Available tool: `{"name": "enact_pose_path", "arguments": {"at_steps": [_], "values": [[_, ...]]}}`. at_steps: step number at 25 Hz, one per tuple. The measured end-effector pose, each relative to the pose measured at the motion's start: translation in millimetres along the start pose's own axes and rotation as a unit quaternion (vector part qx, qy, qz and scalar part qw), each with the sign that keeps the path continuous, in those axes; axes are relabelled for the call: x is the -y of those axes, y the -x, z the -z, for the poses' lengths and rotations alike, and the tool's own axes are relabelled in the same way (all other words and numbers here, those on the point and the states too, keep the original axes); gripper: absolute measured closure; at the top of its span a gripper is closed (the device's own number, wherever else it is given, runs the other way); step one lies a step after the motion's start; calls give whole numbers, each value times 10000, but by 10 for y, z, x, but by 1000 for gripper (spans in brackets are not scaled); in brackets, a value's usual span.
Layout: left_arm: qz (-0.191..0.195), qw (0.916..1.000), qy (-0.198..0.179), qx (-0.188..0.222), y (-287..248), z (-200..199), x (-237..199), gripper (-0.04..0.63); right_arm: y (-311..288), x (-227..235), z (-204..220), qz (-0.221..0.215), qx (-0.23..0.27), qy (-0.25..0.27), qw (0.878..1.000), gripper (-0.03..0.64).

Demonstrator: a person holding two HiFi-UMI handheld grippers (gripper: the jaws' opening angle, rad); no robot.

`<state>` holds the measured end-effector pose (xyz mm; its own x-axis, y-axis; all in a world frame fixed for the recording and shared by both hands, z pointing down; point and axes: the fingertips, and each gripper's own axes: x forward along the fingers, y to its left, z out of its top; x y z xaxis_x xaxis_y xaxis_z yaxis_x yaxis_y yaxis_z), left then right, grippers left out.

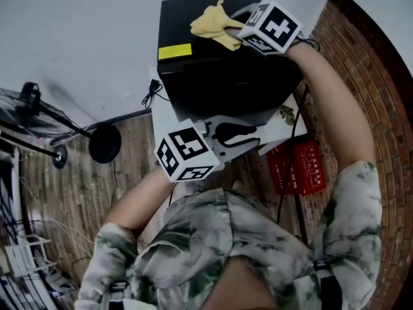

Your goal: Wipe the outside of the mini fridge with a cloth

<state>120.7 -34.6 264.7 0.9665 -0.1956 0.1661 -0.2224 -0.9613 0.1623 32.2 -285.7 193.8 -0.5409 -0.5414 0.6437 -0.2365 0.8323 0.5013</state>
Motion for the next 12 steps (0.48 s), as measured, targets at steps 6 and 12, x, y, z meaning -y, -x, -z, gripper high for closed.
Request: {"name": "enact_pose_path", "arguments": {"at_steps": [6,12], "values": [[126,9999,-38,28,-264,-165,-171,503,204,575,748,320,-506,-241,9979,522],[196,9998,-75,40,-492,-263,-283,503,386,1057,1396,688,-961,-413,9921,522]]}}
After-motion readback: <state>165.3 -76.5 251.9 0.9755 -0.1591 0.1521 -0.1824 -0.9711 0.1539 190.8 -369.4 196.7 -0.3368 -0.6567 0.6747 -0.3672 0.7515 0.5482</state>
